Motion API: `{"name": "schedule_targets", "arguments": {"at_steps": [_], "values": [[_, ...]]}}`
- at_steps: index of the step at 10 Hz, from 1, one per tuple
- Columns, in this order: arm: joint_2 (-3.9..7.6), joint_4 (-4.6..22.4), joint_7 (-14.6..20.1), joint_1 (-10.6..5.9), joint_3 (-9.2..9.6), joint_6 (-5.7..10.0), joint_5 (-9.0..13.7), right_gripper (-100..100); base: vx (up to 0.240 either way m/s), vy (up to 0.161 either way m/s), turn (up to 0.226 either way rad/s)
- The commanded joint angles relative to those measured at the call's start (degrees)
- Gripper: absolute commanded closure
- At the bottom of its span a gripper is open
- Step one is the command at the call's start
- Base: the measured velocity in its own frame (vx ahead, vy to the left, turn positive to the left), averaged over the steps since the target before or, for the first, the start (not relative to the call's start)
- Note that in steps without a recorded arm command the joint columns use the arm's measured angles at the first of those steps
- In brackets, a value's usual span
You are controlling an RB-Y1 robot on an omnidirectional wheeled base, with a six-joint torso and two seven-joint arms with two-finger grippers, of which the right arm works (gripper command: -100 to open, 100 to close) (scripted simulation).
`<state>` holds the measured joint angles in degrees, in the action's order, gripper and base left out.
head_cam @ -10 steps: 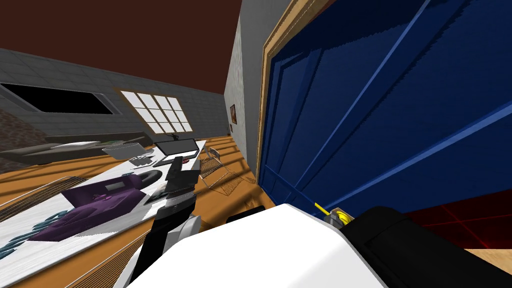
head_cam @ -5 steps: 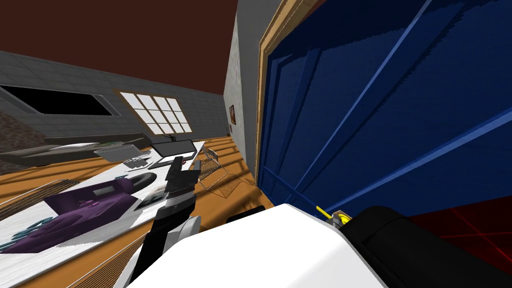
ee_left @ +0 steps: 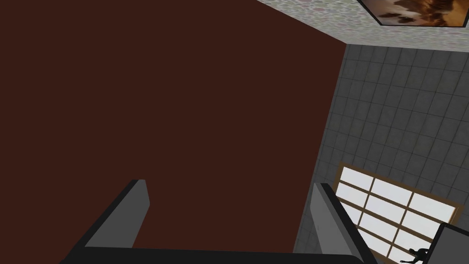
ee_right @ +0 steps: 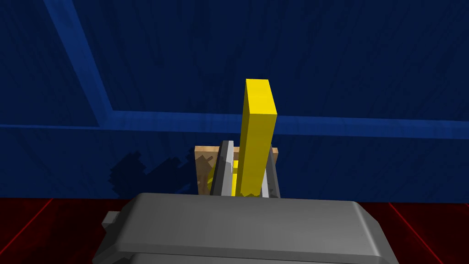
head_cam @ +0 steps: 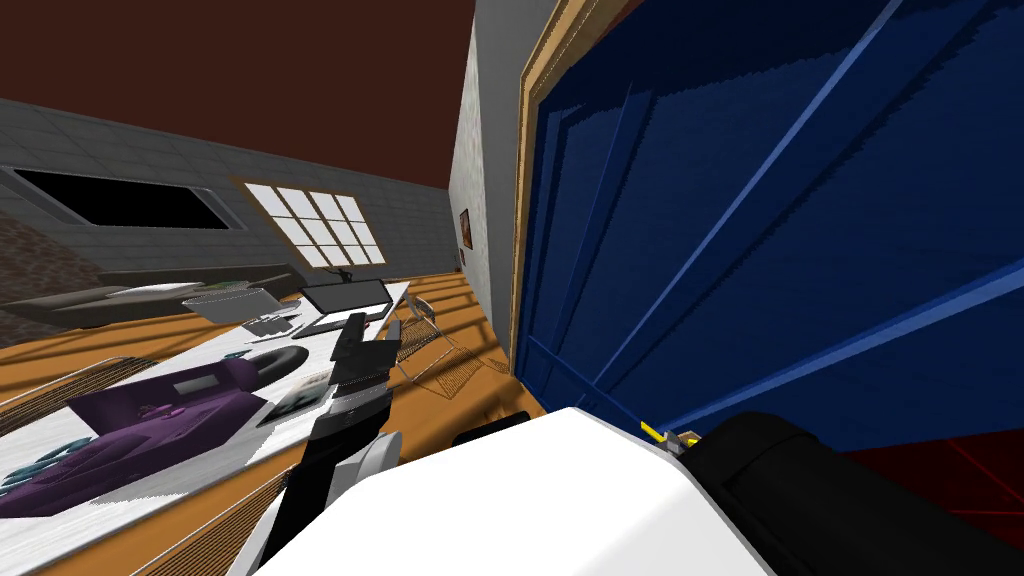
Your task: Push the door open
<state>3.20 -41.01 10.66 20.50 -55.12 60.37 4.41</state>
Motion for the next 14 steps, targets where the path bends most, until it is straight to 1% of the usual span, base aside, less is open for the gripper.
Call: {"name": "schedule_targets", "arguments": {"at_steps": [1,3,4,5,6,7,8,9,10,11,12,13,14], "values": [[0.52,0.2,1.0,-0.41,1.48,2.19,-0.8,100,0.101,-0.110,0.003],[0.52,0.2,1.0,-0.41,1.48,2.19,-0.8,100,0.040,-0.076,0.017],[0.60,0.9,1.6,0.13,1.93,3.23,-1.1,100,0.051,-0.052,0.032],[0.76,2.1,2.8,1.22,2.81,5.32,-1.7,100,0.085,-0.131,0.033],[0.76,2.1,2.8,1.22,2.81,5.32,-1.7,100,0.081,-0.110,0.013],[0.80,2.8,3.4,1.77,3.25,6.36,-2.0,100,0.090,-0.078,0.018],[0.80,2.8,3.4,1.77,3.25,6.36,-2.0,100,0.060,-0.052,0.018],[0.86,4.0,4.6,2.87,4.14,8.44,-2.5,100,0.072,-0.099,0.021],[0.86,4.0,4.6,2.87,4.14,8.44,-2.5,100,0.055,-0.093,0.034],[0.89,4.6,5.2,3.42,4.58,9.48,-2.8,100,0.045,-0.056,0.016],[0.89,4.6,5.2,3.42,4.58,9.48,-2.8,100,0.047,-0.042,0.016],[0.87,5.9,6.4,4.51,5.43,11.51,-3.4,100,0.080,-0.087,0.017],[0.87,5.9,6.4,4.51,5.43,11.51,-3.4,100,0.085,-0.097,-0.017]]}}
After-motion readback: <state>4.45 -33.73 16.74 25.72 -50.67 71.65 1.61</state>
